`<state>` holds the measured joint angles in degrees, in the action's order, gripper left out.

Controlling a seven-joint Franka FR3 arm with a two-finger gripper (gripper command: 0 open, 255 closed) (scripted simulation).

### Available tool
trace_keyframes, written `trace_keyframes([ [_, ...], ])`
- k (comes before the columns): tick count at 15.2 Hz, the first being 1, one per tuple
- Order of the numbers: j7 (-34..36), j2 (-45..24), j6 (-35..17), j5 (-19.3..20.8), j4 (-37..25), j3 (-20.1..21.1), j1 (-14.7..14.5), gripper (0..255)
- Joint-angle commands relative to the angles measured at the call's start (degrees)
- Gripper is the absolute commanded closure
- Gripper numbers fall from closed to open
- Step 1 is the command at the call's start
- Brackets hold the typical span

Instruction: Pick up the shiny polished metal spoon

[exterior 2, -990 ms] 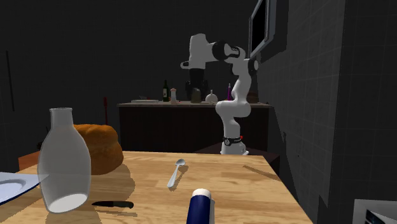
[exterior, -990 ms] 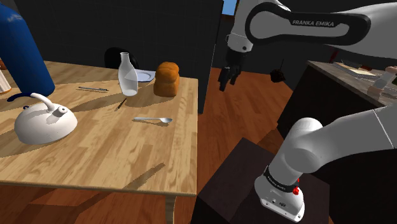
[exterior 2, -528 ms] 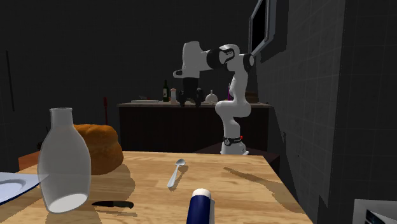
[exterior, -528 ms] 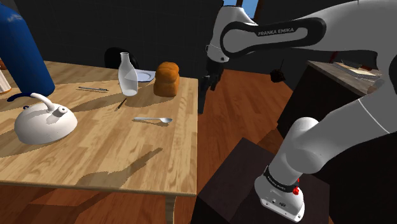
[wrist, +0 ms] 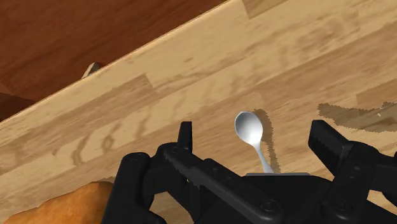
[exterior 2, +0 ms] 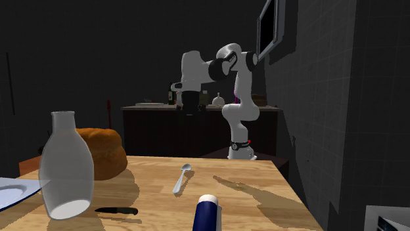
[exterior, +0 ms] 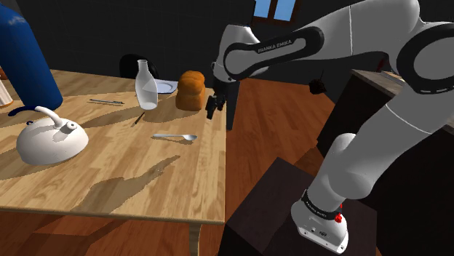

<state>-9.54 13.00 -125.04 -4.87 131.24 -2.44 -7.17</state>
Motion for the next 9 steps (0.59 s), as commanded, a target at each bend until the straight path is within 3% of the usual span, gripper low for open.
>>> trace_keyframes([
  [1,-1.9,-3.9,-2.4,-1.2,-2.0,0.0,-0.7,0],
  [9,-8.3,-19.7,-9.3,-6.2,-12.6,1.7,-2.9,0],
])
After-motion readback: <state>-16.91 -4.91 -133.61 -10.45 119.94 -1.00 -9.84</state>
